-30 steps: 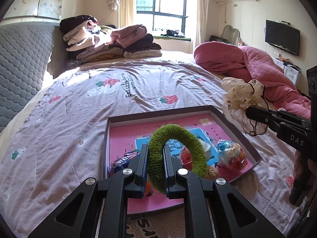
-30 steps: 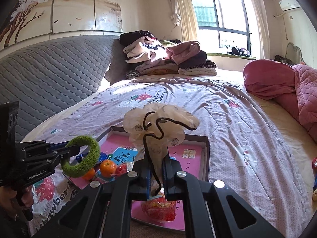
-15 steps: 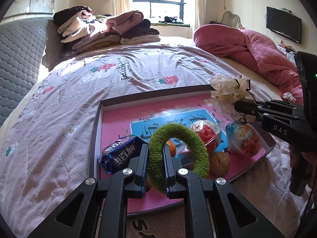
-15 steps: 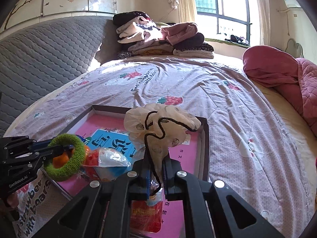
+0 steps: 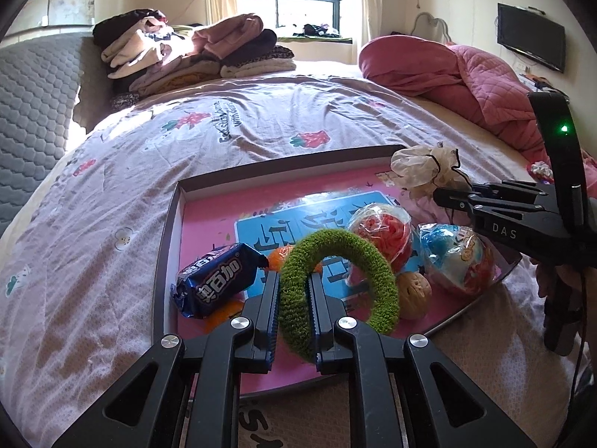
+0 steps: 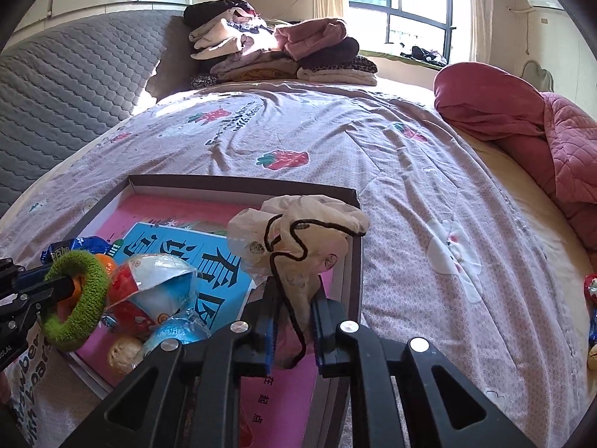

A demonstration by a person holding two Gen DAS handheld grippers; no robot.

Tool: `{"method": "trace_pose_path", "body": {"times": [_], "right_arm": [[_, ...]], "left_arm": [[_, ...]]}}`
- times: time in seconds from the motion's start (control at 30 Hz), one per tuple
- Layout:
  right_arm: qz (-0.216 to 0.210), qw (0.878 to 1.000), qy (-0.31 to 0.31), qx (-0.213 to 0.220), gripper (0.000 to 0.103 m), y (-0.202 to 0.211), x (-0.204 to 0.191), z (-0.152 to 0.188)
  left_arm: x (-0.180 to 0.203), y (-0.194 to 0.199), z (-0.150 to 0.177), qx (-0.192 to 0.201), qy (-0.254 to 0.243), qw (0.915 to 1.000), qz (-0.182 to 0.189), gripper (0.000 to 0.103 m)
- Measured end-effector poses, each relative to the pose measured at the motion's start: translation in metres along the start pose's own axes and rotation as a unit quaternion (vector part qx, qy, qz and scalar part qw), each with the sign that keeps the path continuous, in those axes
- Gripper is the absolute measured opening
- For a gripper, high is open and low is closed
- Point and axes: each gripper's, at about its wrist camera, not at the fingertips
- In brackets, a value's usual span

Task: Organize objects
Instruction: 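Lift and carry the green ring and cloth bag over the tray with both tools, then lower the ring into the tray and open left tool while right tool releases the bag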

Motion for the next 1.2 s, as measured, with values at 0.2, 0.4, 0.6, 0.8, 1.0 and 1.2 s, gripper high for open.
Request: {"method": "trace_pose_path", "body": {"times": [0.2, 0.4, 0.6, 0.8, 1.0, 1.2], "right_arm": [[0.019, 1.0, -0.005, -0.01, 0.027, 0.002, 0.004, -0.001], [0.028, 1.0, -0.002, -0.011, 0.034, 0.006, 0.004, -0.002], [0.04, 0.999, 0.022, 0.007, 0.045, 0.017, -0.003, -0.006], [0.044, 0.998, 0.04, 0.025, 0.048, 0.028, -0.009, -0.01], [0.047, 0.997, 0.047, 0.047, 0.048, 0.039, -0.011, -0.014], [0.038, 0.996, 0.05, 0.057, 0.052, 0.048, -0.015, -0.018]], "left_arm": [[-0.002, 0.0, 0.0, -0.007, 0.006, 0.9999, 0.007, 0.016], [-0.003, 0.0, 0.0, -0.012, 0.006, 0.9999, 0.009, 0.018], [-0.006, 0.01, -0.004, 0.008, 0.011, 0.9998, 0.015, 0.029], [-0.004, 0.016, -0.005, 0.016, 0.01, 0.9997, 0.017, 0.037], [-0.002, 0.02, -0.006, 0.022, 0.009, 0.9995, 0.02, 0.037], [-0.001, 0.025, -0.008, 0.027, 0.008, 0.9994, 0.019, 0.05]]}}
Point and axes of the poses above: each gripper's, at about its wrist camera, not at the fingertips, and y roughly against the way its jaws point, x to its right, z to its underside
